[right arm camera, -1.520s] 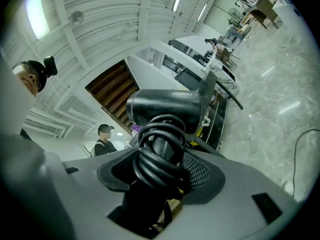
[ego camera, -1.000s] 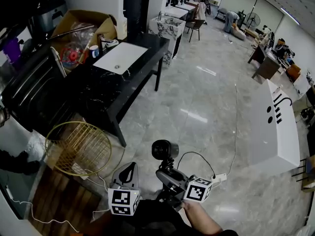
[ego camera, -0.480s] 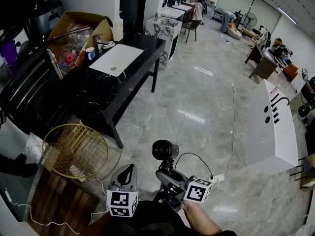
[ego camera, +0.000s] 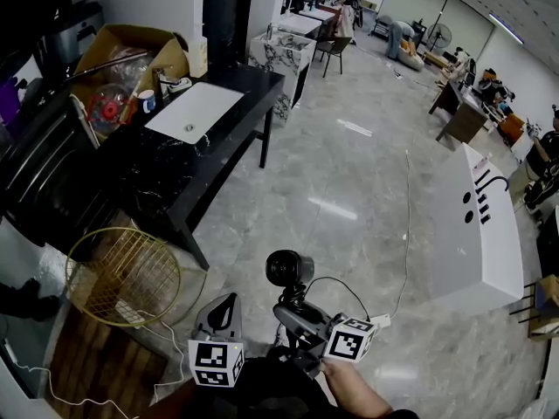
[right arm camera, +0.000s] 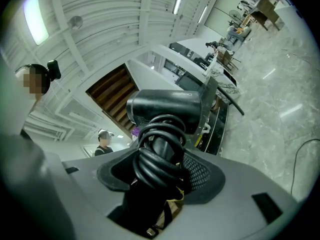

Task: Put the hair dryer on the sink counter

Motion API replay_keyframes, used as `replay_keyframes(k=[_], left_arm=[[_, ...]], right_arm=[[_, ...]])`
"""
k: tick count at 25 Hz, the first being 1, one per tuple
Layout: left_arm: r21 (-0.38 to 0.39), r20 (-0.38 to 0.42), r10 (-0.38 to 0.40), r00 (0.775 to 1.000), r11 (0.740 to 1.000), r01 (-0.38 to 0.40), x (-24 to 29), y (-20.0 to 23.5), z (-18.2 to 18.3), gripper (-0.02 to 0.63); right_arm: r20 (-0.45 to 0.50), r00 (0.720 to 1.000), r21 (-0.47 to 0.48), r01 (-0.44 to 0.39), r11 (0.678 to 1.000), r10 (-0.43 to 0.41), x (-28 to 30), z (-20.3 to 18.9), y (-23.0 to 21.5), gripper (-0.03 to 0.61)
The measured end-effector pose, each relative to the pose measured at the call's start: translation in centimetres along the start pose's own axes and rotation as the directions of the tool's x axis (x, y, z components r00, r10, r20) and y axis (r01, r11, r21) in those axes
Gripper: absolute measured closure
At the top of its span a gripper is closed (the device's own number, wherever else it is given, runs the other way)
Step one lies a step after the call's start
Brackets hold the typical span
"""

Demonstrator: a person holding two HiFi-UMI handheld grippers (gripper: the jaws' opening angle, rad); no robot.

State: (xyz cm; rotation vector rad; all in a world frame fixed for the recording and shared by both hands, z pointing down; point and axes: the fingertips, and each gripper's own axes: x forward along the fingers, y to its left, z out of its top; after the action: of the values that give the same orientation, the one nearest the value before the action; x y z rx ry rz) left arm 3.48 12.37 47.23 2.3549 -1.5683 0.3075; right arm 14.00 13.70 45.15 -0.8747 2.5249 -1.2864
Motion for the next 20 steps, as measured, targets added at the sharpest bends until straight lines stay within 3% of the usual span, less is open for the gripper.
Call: replay_keyframes(k=[13,20], left_arm=[[0.013,0.011,-0.001,1.0,1.0,0.0,7.6,-3.0,3.5,0.607],[0.008,0.009,0.073,0.997,0.997,-0.073,9.8,-3.3,4.6,0.607]], right_arm=[[0.0,1.0,-0.027,-0.009,1.0,0.009,-0.9,7.1,-4.8,0.313],[-0.058,0.996,-0.034,-0.063,0.997,0.061,-0.1,9.4,-6.5,0.313]])
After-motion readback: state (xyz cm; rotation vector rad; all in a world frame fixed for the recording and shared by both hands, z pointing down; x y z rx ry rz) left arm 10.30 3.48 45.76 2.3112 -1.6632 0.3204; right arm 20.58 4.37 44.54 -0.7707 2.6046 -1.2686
